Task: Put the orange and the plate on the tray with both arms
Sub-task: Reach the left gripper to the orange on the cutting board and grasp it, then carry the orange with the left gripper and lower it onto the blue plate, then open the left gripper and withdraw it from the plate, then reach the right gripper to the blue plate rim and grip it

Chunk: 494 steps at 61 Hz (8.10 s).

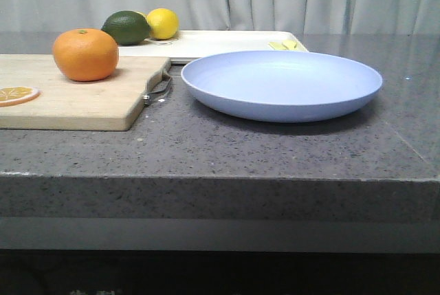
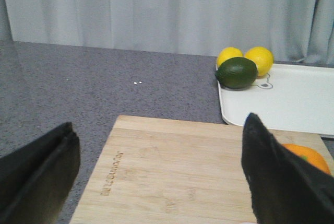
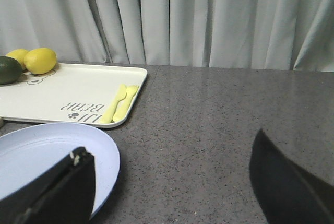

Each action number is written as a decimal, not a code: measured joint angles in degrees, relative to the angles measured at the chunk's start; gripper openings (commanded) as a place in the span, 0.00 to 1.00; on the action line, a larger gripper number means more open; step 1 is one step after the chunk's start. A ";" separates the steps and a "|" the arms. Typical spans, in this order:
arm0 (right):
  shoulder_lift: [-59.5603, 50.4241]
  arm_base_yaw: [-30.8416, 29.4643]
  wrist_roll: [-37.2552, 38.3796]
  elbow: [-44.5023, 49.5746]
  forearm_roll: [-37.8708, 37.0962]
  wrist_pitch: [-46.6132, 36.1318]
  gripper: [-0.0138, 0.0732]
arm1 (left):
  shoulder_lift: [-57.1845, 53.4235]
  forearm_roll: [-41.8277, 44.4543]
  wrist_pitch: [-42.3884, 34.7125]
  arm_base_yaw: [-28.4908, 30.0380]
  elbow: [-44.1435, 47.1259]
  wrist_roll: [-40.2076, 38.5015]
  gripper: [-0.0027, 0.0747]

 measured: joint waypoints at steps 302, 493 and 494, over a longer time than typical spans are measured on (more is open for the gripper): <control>0.00 0.00 0.00 0.00 0.00 1.62 0.86 | 62.26 7.20 49.95 -41.70 -68.17 -2.36 0.01; 62.80 5.13 0.39 -37.19 20.50 26.23 0.12 | -42.60 8.64 37.92 -24.90 10.03 -10.66 0.01; 62.80 5.13 0.50 -37.22 20.78 26.10 0.10 | -42.60 8.64 37.92 -24.90 10.03 -10.66 0.01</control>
